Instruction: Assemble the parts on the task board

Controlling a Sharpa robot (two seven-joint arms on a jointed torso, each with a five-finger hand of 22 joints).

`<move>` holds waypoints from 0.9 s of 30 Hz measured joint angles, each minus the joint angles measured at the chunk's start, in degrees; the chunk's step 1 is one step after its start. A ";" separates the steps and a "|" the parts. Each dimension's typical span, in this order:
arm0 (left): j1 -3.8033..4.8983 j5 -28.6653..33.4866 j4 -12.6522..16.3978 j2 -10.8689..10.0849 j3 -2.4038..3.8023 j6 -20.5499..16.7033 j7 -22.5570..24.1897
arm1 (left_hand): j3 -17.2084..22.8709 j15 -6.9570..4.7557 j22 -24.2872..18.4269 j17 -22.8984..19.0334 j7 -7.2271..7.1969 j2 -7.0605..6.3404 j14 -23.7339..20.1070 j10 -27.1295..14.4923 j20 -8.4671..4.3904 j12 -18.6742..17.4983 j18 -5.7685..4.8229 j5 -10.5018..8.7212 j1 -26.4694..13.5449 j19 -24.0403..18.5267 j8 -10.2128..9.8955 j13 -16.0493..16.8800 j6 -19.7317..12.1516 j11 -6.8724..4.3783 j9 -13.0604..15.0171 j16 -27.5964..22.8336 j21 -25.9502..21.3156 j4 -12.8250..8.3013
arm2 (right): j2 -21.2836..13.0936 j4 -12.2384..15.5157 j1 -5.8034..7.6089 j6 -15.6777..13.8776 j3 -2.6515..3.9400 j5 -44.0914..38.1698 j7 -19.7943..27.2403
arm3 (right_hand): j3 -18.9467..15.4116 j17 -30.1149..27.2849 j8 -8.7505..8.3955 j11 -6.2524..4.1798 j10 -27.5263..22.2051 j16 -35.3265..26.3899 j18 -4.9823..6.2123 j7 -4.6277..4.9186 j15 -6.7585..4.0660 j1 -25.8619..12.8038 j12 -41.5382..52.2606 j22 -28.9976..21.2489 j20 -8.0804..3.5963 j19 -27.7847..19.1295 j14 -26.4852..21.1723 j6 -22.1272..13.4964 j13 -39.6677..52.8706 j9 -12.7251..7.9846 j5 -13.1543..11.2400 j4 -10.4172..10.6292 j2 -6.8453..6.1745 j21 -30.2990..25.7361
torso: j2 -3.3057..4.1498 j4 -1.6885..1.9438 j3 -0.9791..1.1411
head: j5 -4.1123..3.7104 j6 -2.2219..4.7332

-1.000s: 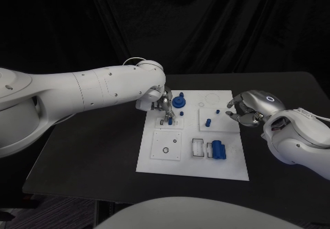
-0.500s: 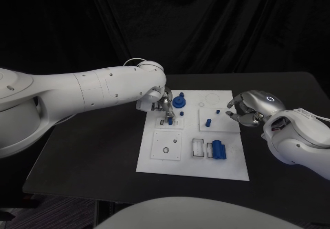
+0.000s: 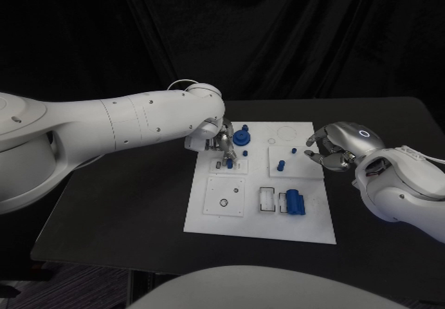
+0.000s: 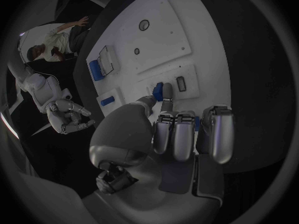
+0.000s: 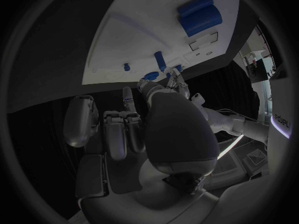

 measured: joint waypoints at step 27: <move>-0.42 0.00 -0.04 0.02 0.12 -0.47 -0.02 | 3.72 -0.83 0.00 0.00 -0.58 -1.18 0.01 0.04 -0.84 0.00 0.00 2.24 -0.56 -0.01 2.19 0.00 1.05 -0.78 3.57 0.00 -0.33 -2.15 | 0.07 -0.04 0.00 0.81 0.00 0.01 -0.36 | 0.63 0.00 0.66 -0.43 0.01 0.00 0.00 -0.93 -0.13 0.00 0.00 -0.02 -0.62 -0.62 0.13 2.99 -0.01 0.39 0.00 -0.31 0.00 -1.92 | -0.01 0.01 0.01 | 0.15 0.00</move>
